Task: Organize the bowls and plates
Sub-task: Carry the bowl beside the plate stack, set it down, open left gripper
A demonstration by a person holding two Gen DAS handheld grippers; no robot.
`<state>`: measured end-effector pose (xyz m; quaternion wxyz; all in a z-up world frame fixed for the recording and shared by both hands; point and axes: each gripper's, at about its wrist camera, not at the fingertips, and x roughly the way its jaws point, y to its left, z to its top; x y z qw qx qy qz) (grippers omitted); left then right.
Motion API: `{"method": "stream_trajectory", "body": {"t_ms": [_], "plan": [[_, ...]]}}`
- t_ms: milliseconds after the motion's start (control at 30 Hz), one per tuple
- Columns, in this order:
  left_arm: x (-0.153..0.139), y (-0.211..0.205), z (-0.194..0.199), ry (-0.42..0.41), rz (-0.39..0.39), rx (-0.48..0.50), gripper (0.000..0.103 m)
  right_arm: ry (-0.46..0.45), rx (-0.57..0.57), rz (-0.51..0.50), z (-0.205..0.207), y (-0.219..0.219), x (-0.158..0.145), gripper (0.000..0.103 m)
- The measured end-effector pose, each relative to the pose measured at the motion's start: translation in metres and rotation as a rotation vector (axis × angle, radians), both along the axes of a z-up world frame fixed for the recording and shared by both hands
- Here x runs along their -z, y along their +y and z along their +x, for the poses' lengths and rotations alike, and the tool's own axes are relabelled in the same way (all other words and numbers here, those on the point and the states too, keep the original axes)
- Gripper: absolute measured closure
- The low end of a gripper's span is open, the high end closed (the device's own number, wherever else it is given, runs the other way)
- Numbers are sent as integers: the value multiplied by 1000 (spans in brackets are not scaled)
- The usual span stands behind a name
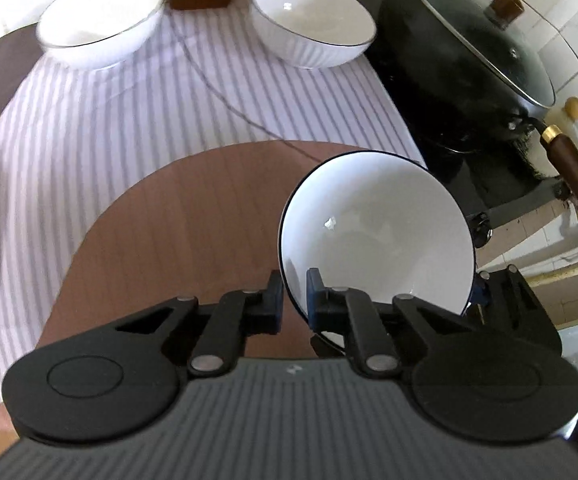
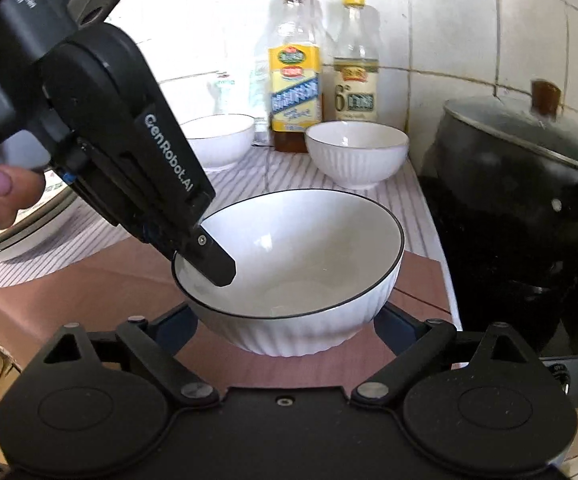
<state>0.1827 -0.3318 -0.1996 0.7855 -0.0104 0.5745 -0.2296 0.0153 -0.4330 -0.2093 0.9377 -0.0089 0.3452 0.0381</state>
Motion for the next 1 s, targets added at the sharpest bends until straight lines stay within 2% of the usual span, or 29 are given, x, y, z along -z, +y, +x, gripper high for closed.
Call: {"method": "stream_trajectory", "body": {"t_ms": [267,367,567,767,900,1000], "plan": [[-25,60,-22,-33,-2,-124,92,-34,-141,-8,5,37,-13,6],[-28,80,-24,-32,40,-167,92,-45,-213,-8,8,54,-15,6],[-24,114,-26,-17,58,-247,92,-31,-304,-7,23,82,-3,6],[-14,126,-23,-55,65,-293,92,-51,-366,-43,37,99,6,6],[-5,125,-19,-63,99,-294,92,-21,-383,-67,50,105,17,7],[0,128,-17,-43,90,-307,92,-5,-392,-89,55,108,22,7]]}}
